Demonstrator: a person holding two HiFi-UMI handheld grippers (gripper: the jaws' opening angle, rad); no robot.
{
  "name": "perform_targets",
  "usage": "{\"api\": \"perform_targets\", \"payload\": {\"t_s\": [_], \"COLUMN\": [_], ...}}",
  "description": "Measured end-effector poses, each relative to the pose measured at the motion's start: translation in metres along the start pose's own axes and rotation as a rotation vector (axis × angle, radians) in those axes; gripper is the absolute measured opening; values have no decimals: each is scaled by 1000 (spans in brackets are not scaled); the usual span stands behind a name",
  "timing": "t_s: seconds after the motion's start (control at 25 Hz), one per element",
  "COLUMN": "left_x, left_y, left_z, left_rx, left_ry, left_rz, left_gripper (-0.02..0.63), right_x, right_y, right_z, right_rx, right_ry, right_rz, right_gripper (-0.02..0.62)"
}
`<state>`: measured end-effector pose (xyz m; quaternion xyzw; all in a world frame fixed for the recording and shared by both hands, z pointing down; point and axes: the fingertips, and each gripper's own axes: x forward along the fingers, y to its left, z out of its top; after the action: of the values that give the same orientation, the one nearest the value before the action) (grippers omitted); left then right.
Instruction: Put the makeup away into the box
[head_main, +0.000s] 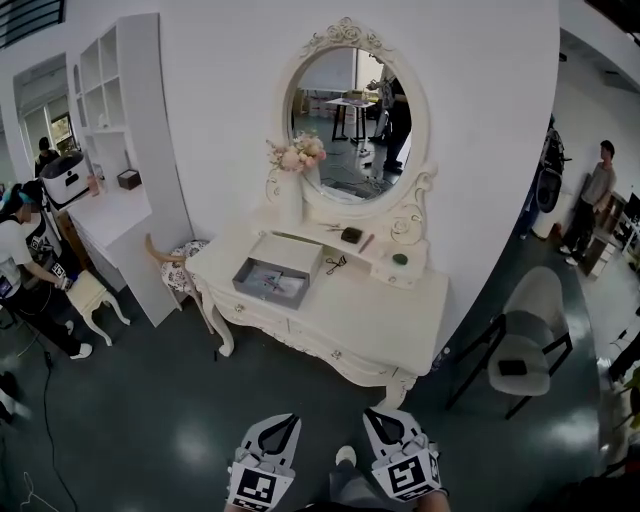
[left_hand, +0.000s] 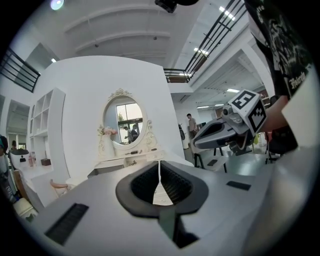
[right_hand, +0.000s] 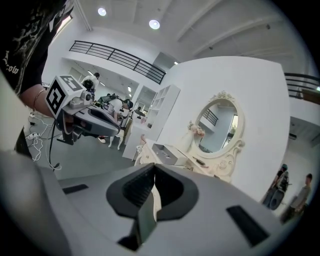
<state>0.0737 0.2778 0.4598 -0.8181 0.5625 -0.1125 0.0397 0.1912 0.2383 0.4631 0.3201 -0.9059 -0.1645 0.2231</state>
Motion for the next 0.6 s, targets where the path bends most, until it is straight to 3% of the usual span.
{"api": "perform_targets", "payload": {"t_s": [0.6], "left_x": [100], "left_y": [47], "left_z": [1], "left_rx": [-23], "left_ry": [60], "left_rz": [69], "left_gripper": [23], "right_x": [96], "right_y": [-74], "right_z": [-13], "right_rx": [20], "right_ry": [-21], "right_rz": [120], "right_gripper": [11]}}
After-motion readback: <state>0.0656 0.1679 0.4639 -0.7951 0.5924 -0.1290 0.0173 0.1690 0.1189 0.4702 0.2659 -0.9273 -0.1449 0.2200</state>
